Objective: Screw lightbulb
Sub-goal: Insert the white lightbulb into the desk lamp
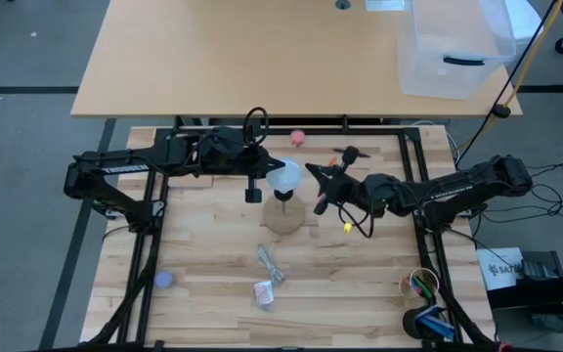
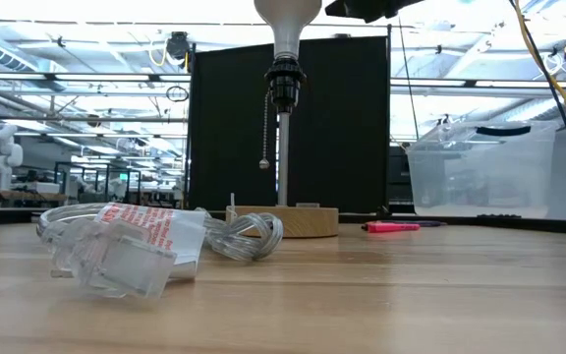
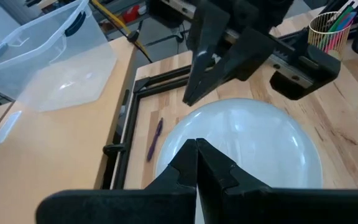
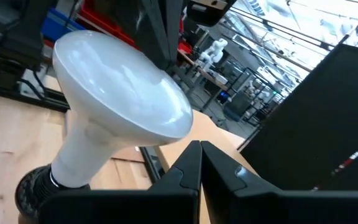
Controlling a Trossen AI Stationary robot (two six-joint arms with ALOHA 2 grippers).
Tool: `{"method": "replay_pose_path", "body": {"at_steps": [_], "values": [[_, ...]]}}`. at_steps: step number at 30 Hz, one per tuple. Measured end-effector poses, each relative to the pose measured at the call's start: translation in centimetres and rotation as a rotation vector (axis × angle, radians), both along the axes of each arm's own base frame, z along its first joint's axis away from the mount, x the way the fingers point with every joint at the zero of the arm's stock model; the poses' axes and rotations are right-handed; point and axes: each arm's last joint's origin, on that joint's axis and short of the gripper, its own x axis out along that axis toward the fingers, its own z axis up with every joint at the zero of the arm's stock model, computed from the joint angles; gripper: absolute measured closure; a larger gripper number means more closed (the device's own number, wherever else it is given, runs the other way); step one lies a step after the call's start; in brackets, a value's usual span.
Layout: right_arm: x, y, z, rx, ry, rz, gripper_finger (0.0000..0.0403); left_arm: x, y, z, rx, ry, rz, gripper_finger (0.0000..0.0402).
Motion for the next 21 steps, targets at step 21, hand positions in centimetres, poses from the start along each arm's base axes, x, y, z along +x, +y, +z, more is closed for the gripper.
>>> {"method": "replay_pose_path", "body": {"at_steps": [21], "values": [[0.5, 1.8, -0.5, -0.018, 0.014, 0.108, 0.0403, -0.1, 0.1, 0.0, 0.006, 0.009, 0.01, 0.0401]]}}
